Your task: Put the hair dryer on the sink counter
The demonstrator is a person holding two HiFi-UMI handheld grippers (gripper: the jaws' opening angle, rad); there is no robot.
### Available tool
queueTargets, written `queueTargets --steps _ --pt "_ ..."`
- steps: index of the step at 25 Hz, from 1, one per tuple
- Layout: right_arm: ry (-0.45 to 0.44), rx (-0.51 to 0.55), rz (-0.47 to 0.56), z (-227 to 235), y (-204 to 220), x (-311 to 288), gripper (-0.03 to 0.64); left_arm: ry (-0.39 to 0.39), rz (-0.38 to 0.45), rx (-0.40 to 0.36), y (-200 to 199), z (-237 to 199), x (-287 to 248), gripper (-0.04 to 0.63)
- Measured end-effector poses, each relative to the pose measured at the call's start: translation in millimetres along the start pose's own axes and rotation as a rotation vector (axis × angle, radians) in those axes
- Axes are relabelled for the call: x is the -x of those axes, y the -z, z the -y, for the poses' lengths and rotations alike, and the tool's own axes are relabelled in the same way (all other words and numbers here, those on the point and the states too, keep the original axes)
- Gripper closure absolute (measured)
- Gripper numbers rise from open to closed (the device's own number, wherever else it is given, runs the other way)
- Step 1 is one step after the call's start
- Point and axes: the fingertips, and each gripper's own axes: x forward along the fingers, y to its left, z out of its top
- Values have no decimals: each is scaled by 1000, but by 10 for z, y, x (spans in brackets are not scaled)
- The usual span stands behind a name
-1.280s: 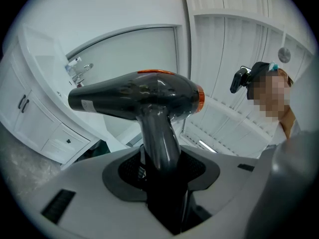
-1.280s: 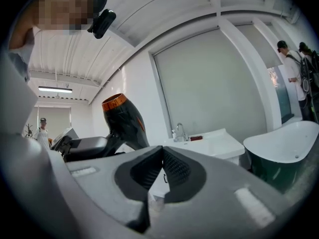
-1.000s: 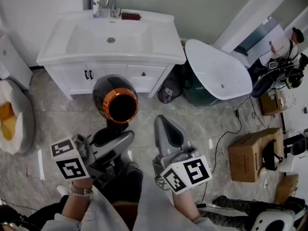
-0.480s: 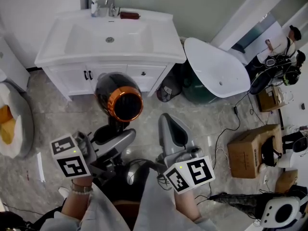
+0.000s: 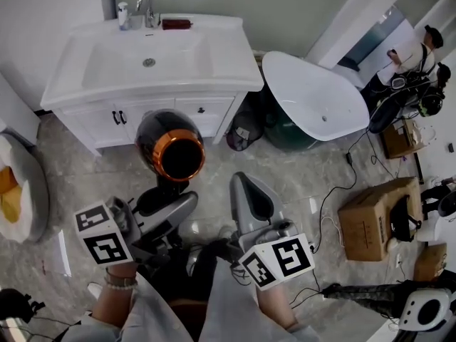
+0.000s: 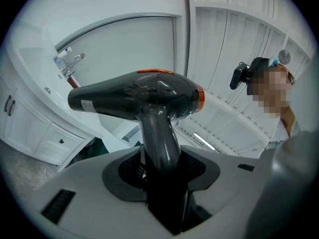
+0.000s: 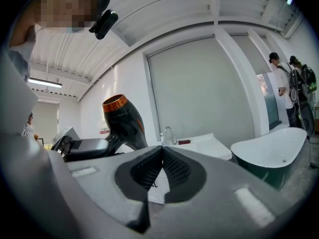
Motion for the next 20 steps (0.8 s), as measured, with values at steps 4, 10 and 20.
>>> queueTargets --steps 4,10,20 --pt "-13 1 -5 328 -19 56 620 -10 4 2 94 -19 -315 416" --pt "-60 -3 -18 817 -134 142 620 -22 37 5 212 104 -866 416" --pt "-140 12 -25 1521 -306 307 620 -55 96 -9 411 258 -1604 416"
